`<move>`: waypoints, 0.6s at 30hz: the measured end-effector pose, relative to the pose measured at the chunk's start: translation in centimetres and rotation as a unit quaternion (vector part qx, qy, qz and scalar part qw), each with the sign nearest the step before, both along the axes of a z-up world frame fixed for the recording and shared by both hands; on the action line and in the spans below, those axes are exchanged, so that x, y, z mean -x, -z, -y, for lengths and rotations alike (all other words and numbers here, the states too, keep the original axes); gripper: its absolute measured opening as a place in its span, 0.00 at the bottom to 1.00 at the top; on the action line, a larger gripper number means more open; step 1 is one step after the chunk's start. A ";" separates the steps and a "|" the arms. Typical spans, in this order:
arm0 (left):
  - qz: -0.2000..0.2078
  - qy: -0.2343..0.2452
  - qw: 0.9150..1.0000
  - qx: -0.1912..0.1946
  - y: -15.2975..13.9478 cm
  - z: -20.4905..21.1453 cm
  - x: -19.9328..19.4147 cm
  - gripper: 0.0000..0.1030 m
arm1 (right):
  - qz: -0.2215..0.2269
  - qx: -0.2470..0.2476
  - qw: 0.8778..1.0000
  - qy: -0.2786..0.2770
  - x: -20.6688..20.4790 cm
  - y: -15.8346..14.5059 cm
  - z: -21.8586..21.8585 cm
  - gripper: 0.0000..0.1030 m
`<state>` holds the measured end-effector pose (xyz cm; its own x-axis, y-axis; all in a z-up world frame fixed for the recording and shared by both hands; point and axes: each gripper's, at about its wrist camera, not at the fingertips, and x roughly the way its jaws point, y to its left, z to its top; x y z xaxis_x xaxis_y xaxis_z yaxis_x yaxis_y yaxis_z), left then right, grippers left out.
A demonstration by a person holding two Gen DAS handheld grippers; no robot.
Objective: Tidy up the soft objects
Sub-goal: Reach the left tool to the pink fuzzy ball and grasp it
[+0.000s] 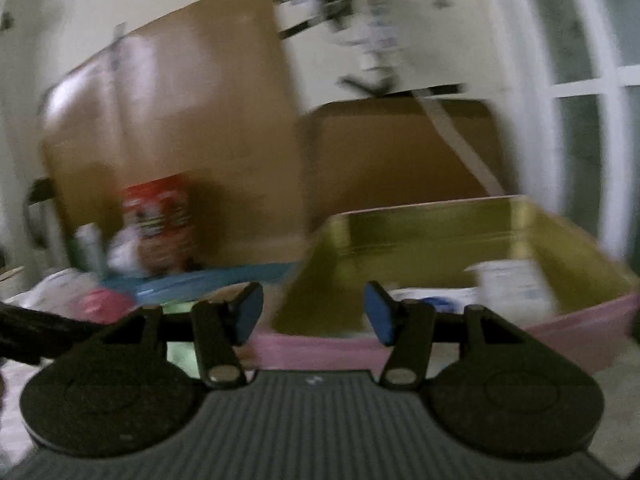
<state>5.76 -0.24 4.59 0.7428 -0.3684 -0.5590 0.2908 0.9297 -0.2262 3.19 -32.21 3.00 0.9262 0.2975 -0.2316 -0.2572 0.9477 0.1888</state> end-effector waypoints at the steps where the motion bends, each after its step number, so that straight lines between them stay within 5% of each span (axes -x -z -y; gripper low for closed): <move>1: -0.004 -0.024 1.000 -0.007 0.7 -1.8 0.3 0.63 | -0.004 0.001 1.000 -0.021 0.0 -0.1 -1.3 0.56; 4: -0.013 -0.111 0.993 -0.031 2.9 -7.4 1.6 0.63 | -0.026 -0.001 0.996 -0.085 -0.4 -0.4 -5.5 0.55; 7: -0.014 -0.158 0.987 -0.016 4.0 -11.5 2.6 0.63 | -0.050 0.002 0.988 -0.147 -1.4 -0.4 -10.8 0.55; 13: 0.007 -0.172 0.984 0.043 4.1 -14.1 3.4 0.63 | -0.084 0.014 0.968 -0.235 -4.8 -0.7 -22.6 0.55; 18: 0.011 -0.157 0.986 0.060 4.5 -14.8 3.7 0.63 | -0.134 0.025 0.966 -0.222 -10.1 0.3 -28.6 0.55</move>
